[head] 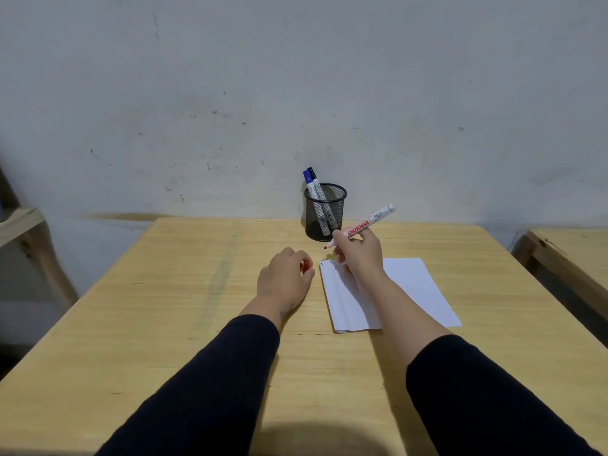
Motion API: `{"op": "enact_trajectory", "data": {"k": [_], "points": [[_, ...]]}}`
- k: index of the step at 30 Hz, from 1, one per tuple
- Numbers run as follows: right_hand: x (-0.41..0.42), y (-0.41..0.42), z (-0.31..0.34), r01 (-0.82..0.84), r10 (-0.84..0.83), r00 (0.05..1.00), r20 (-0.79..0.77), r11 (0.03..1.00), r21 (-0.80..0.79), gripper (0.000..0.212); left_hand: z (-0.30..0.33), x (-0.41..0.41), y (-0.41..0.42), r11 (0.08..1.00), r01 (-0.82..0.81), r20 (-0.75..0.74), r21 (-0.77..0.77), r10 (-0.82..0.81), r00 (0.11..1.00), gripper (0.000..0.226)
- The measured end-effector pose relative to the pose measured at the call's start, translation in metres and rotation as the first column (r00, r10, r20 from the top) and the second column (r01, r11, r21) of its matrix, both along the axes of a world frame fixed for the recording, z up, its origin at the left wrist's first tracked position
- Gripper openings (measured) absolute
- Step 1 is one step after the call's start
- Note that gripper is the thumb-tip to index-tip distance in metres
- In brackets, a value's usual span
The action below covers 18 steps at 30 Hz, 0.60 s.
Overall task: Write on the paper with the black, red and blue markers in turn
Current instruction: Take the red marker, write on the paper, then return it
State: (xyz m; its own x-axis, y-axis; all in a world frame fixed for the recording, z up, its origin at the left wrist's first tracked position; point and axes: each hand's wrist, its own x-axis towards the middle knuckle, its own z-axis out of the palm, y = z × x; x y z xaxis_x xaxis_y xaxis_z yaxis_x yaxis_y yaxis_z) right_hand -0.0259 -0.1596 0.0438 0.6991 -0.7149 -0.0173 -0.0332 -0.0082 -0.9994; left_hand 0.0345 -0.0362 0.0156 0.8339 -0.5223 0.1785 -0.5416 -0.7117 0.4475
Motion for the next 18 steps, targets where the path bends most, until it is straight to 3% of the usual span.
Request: {"op": "enact_trajectory", "data": {"k": [3, 7, 12, 18], "points": [[0.006, -0.001, -0.003, -0.038, 0.037, 0.998, 0.041, 0.999, 0.03, 0.007, -0.013, -0.003, 0.001, 0.998, -0.059, 0.082, -0.03, 0.061, 0.995, 0.058], [0.009, -0.005, -0.009, -0.111, 0.103, 0.991, 0.09, 0.99, 0.088, 0.01, -0.019, -0.005, 0.001, 0.991, -0.067, 0.041, 0.115, 0.062, 0.997, 0.098], [0.013, -0.007, -0.026, -0.068, 0.07, 0.997, 0.031, 0.995, -0.077, 0.039, -0.02, 0.002, -0.003, 0.967, -0.04, -0.02, 0.251, 0.046, 0.999, 0.104], [0.02, -0.009, -0.034, 0.011, -0.03, 0.997, -0.065, 0.963, -0.27, 0.038, -0.022, 0.005, -0.004, 0.953, -0.031, -0.006, 0.302, 0.035, 0.999, 0.103]]}}
